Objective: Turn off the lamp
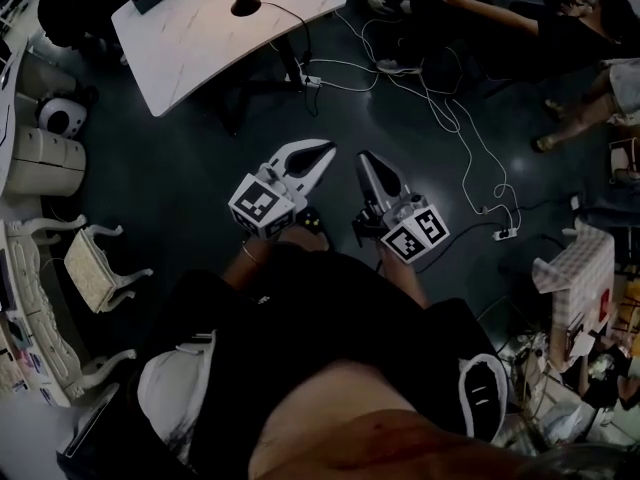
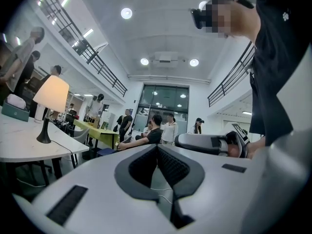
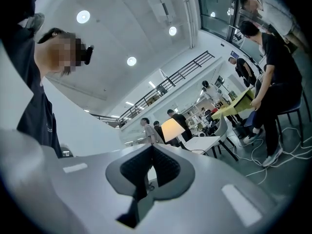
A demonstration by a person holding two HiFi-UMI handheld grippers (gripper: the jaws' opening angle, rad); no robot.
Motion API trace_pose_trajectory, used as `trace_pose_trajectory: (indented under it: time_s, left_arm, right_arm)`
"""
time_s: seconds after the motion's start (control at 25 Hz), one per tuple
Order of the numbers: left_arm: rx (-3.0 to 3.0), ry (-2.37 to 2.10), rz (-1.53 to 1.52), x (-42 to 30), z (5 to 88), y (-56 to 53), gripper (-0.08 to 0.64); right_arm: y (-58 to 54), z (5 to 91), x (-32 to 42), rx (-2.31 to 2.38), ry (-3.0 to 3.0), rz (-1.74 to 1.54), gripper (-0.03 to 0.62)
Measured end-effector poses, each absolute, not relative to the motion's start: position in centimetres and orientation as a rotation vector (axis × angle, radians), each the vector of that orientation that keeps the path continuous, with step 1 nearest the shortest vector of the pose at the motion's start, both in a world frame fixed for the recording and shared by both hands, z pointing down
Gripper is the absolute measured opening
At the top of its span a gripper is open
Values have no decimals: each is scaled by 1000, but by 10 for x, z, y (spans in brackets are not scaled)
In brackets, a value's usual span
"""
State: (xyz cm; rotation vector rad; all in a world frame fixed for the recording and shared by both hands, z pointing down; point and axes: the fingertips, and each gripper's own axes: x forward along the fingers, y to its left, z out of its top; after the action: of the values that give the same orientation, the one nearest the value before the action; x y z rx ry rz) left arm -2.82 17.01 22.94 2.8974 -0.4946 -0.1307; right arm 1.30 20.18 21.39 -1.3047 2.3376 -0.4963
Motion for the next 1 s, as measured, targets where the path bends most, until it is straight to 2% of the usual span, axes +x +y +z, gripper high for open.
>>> trace_pose_trajectory:
  time_s: [1.0]
  left_arm:
    - [2856, -544, -243, 13, 209, 72, 8]
  right_arm:
    - [104, 192, 53, -1276, 2398, -497, 0]
